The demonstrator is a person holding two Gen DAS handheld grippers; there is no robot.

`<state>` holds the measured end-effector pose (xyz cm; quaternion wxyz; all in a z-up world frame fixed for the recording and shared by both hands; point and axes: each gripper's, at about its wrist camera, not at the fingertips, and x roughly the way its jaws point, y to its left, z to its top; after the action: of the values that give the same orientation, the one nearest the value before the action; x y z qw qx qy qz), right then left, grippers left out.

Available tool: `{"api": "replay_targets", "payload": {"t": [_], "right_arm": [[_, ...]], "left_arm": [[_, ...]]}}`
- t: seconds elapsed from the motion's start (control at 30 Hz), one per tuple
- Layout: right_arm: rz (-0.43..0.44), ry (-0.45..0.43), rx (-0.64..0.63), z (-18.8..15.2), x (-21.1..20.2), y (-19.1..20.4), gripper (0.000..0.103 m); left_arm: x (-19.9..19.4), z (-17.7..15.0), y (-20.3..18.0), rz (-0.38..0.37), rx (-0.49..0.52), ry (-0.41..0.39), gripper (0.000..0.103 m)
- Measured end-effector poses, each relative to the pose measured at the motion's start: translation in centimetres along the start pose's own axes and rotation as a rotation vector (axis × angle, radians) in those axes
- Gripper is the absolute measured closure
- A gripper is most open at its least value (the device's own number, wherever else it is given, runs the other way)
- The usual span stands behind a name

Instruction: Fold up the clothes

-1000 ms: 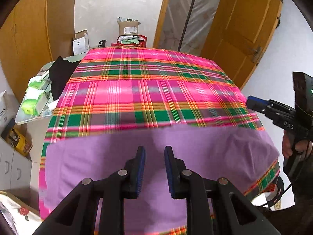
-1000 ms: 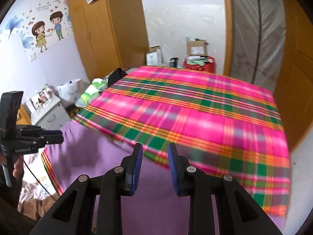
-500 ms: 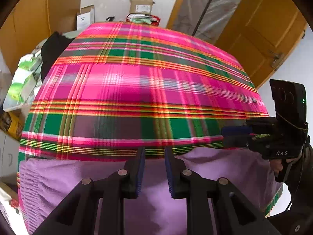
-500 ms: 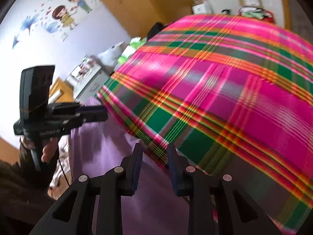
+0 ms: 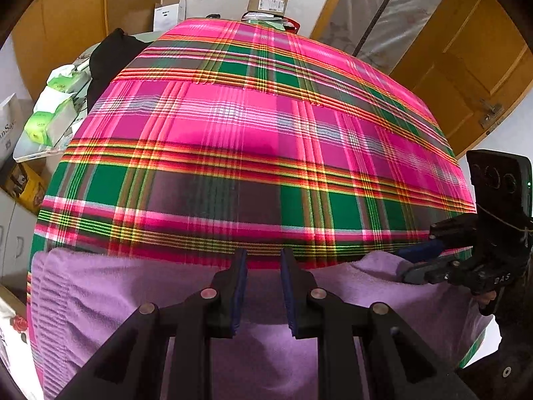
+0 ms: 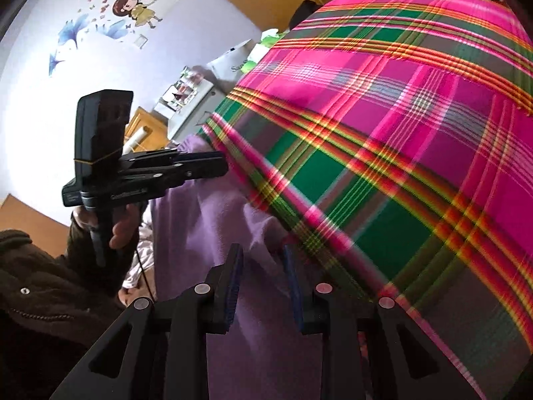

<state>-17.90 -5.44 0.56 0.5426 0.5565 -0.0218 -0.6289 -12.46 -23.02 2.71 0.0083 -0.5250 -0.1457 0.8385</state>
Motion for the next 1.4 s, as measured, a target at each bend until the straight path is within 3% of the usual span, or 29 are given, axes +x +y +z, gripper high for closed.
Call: {"api": "replay_targets", "payload": {"t": [0.1, 0.23, 0.57, 0.9, 1.2, 1.33, 1.4], "right_arm": [[0.024, 0.018, -0.004, -0.1, 0.2, 0.5, 0.092], [0.031, 0.019, -0.015, -0.4, 0.0, 1.4, 0.097], [0.086, -0.033, -0.049, -1.7, -1.0, 4.7, 0.099], [0.095, -0.05, -0.002, -3.1, 0.4, 5.7, 0.099], [0.133, -0.053, 0.129, -3.6, 1.3, 5.0, 0.095], [0.138, -0.058, 0.171, -3.5, 0.9, 4.3, 0.077], [0.149, -0.043, 0.207, -3.4, 1.3, 3.8, 0.074]], "left_arm": [[0.0, 0.0, 0.0, 0.0, 0.0, -0.001, 0.082], [-0.2, 0.1, -0.3, -0.005, 0.011, -0.004, 0.082], [-1.4, -0.1, -1.8, -0.049, 0.044, -0.028, 0.082], [-1.4, -1.3, -4.0, -0.153, 0.076, -0.01, 0.082], [-0.5, -2.7, -4.3, -0.173, 0.071, 0.03, 0.082], [-0.6, -3.1, -3.5, -0.179, 0.046, 0.029, 0.082], [-0.7, -3.2, -3.2, -0.184, 0.037, 0.024, 0.082]]}}
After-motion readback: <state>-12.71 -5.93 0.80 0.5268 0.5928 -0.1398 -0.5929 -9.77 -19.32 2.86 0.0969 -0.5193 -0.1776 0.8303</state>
